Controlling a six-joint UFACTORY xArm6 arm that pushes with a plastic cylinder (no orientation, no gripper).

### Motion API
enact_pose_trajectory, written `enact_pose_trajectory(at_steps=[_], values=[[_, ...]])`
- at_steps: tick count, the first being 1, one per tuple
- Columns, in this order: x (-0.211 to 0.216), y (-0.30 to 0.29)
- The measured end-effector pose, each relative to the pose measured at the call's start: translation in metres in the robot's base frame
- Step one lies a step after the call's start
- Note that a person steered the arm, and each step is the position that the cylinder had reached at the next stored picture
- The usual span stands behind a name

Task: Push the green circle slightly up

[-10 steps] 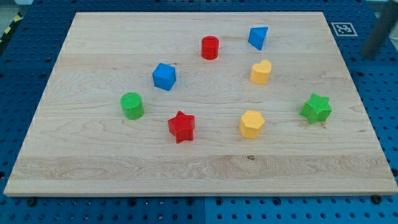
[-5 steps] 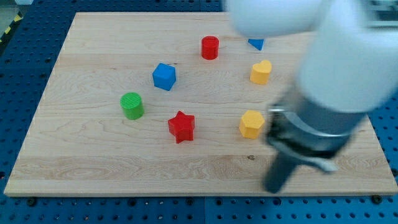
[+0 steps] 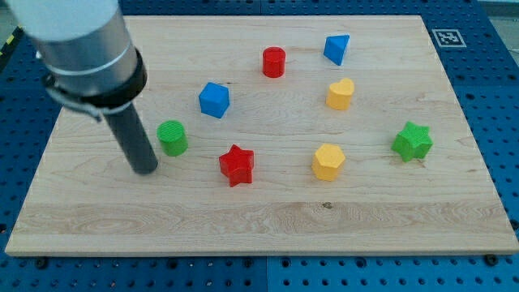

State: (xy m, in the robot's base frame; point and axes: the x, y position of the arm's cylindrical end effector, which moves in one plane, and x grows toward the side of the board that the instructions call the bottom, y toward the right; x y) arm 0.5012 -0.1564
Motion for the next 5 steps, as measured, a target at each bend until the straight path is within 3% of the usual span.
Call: enact_pose_trajectory(at_steps=[5], values=[[-0.022, 0.021]])
